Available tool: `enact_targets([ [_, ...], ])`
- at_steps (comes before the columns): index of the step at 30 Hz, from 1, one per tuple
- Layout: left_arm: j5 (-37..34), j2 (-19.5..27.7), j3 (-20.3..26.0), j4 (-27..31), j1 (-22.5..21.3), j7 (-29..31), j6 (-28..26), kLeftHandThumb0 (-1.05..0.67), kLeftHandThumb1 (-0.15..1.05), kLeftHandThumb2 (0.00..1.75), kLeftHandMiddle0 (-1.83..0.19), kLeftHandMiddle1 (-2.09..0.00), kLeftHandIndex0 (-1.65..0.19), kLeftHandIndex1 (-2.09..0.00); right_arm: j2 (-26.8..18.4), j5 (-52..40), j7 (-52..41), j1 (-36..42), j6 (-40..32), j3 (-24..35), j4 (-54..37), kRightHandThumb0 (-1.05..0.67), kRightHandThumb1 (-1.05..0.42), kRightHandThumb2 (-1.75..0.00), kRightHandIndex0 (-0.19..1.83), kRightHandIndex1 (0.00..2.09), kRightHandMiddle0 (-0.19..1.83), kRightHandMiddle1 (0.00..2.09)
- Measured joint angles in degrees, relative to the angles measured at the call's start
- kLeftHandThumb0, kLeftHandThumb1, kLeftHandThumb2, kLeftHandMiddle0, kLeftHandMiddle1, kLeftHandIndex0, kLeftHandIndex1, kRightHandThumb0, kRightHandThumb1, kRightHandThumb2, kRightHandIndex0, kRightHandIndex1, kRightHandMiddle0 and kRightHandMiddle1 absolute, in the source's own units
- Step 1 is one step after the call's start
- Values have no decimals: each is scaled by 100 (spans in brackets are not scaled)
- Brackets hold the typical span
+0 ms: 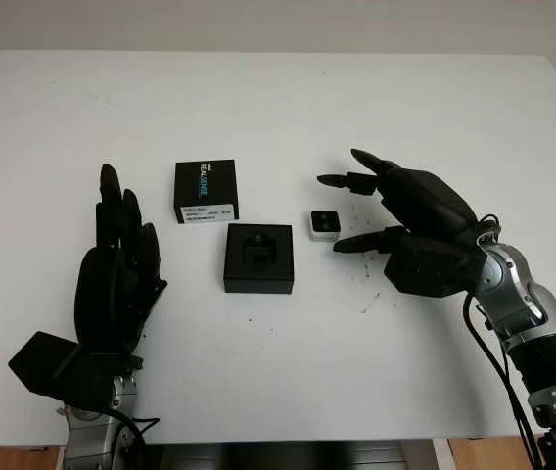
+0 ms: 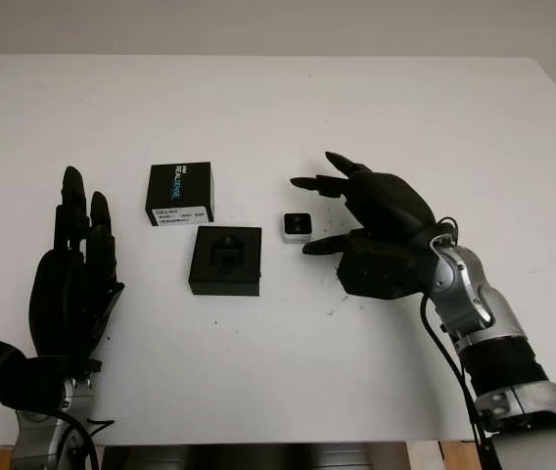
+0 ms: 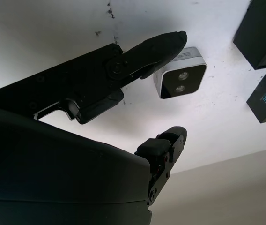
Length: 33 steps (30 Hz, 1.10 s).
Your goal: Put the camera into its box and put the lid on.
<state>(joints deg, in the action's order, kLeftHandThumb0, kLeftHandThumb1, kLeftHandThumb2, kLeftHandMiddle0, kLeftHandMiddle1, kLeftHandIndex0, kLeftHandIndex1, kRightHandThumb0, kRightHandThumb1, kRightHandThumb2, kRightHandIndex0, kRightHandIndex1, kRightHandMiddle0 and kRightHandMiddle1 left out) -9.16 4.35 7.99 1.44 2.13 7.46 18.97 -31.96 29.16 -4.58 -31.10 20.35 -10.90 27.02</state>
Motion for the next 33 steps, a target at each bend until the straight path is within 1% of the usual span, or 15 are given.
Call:
enact_targets([
  [12,6,-9,-12,-2,0,-33,1,-71,105,57,19,-3,19,0,82,38,246,-25,305,-95,572,-68,-89,-5,10,5,48,15],
  [26,-1,-45,-10,-59,-6,-49,1,-71,105,55,19,-4,19,0,216,31,609,-130,715,-127,1204,-60,-88,-5,11,6,51,26],
  [27,-2,-51,-10,-75,-7,-50,1,-71,105,55,19,-4,19,0,218,31,629,-140,737,-136,1240,-60,-87,-5,12,6,48,34],
  [29,1,-55,-11,-101,-9,-53,1,-71,105,56,19,-3,19,0,221,31,662,-152,773,-155,1291,-60,-87,-5,13,6,34,64],
  [31,5,-55,-12,-107,-13,-55,1,-71,105,56,19,-3,19,0,230,30,677,-171,795,-167,1335,-60,-87,-5,14,6,30,73],
  [33,5,-56,-12,-111,-16,-54,1,-71,105,55,19,-4,19,0,235,29,691,-189,828,-175,1378,-60,-87,-5,14,6,29,78],
])
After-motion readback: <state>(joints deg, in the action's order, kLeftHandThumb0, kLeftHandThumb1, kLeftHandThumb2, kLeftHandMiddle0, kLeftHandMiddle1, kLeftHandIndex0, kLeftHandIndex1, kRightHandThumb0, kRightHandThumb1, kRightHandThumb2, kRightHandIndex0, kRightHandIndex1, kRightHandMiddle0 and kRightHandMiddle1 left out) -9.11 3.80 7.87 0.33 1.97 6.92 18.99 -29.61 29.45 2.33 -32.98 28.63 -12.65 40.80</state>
